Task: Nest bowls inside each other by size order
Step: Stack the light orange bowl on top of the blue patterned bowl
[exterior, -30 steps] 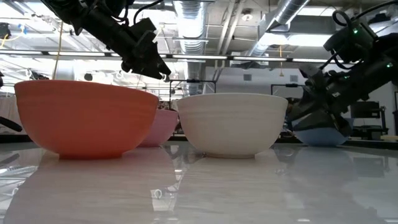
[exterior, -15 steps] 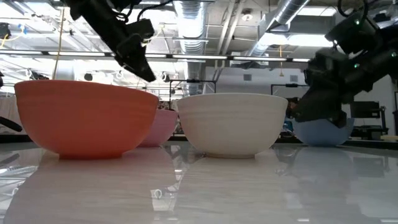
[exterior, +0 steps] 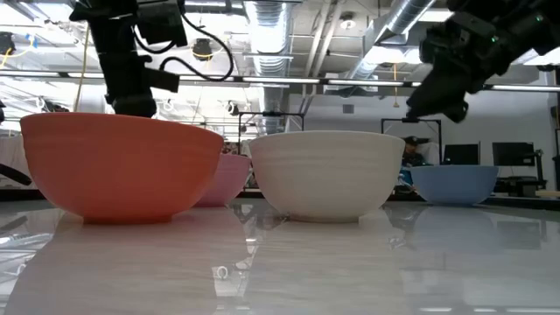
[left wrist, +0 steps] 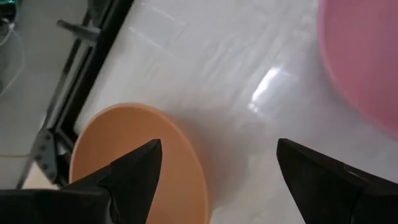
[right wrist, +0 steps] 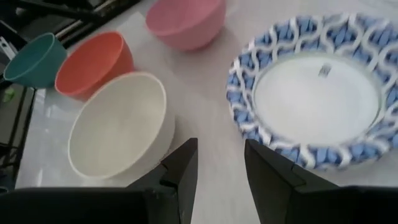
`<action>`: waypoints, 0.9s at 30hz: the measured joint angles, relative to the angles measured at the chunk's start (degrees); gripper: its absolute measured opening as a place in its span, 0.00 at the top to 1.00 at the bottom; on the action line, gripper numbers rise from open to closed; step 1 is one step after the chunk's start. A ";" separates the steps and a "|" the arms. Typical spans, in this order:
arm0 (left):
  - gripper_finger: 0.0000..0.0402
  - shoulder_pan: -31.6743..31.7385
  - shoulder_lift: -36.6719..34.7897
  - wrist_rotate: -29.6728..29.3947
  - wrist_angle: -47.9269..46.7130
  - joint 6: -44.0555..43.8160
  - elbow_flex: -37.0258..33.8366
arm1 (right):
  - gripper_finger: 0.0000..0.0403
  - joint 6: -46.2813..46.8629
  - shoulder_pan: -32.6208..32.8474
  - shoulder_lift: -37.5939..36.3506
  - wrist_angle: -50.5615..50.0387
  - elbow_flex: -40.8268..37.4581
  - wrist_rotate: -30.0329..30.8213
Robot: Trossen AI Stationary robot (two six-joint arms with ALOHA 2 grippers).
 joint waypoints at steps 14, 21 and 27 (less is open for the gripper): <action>0.24 5.11 0.00 -2.23 -4.58 -5.32 -0.55 | 0.62 -0.16 0.00 0.19 -2.88 1.19 0.06; 0.30 6.88 0.31 1.79 -4.02 -5.43 -4.00 | 0.62 -0.14 0.00 0.18 -2.80 1.19 0.08; 0.39 7.12 0.31 3.98 -2.63 -5.78 -3.78 | 0.62 -0.08 0.00 0.18 -2.71 1.19 0.06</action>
